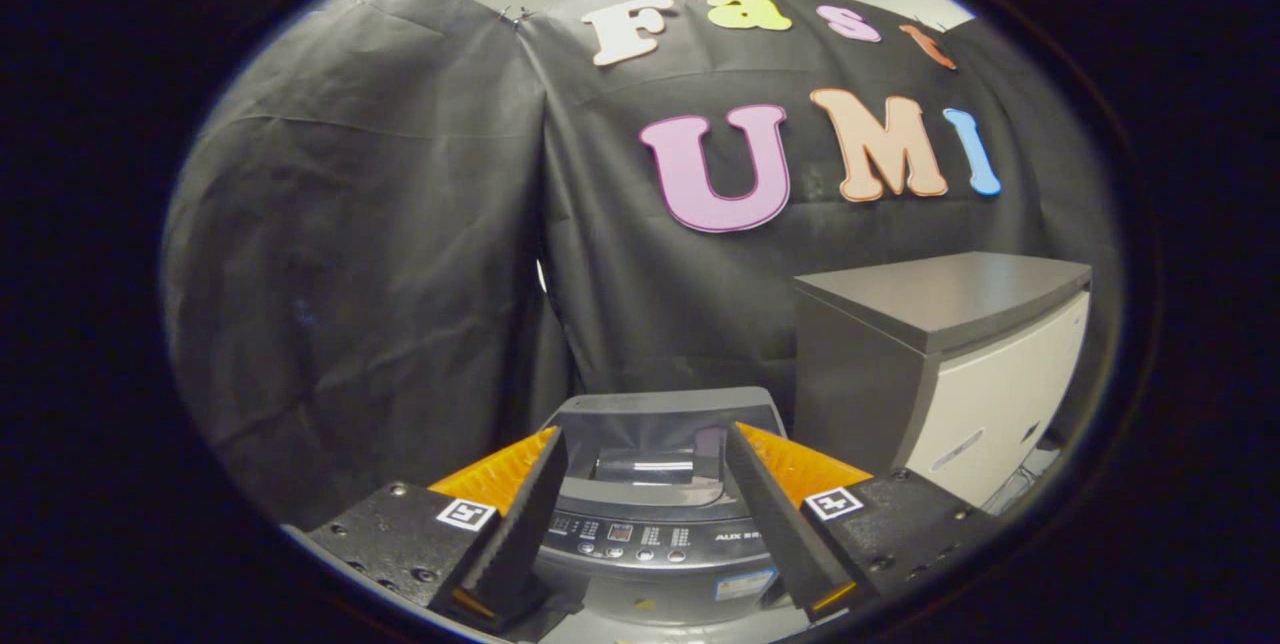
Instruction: Put the clothes into the washing machine and then close the washing machine lid.
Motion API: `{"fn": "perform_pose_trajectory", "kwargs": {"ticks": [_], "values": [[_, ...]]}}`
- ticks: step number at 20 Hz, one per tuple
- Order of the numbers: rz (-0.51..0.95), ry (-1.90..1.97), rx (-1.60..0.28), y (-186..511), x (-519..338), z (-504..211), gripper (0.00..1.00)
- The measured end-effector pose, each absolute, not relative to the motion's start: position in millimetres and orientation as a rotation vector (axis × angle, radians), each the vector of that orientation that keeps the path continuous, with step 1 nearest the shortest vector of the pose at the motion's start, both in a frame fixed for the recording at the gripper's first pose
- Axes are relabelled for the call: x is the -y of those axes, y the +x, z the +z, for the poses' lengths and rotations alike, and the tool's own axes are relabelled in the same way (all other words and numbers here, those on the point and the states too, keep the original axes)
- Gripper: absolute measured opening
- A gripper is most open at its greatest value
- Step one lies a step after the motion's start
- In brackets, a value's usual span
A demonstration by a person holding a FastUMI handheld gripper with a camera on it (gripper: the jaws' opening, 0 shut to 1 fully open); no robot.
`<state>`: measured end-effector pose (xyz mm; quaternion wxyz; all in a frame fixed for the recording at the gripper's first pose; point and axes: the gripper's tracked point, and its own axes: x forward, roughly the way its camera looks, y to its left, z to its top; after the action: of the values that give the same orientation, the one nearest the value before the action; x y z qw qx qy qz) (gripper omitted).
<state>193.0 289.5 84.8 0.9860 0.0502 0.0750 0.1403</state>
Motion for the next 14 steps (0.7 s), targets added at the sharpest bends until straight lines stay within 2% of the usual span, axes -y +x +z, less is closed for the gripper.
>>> {"fn": "perform_pose_trajectory", "kwargs": {"ticks": [6,14], "values": [[0.192,-0.029,-0.029,166.8,-251.1,116.1,0.97],[0.247,-0.065,0.044,124.0,-216.0,144.8,0.97]]}}
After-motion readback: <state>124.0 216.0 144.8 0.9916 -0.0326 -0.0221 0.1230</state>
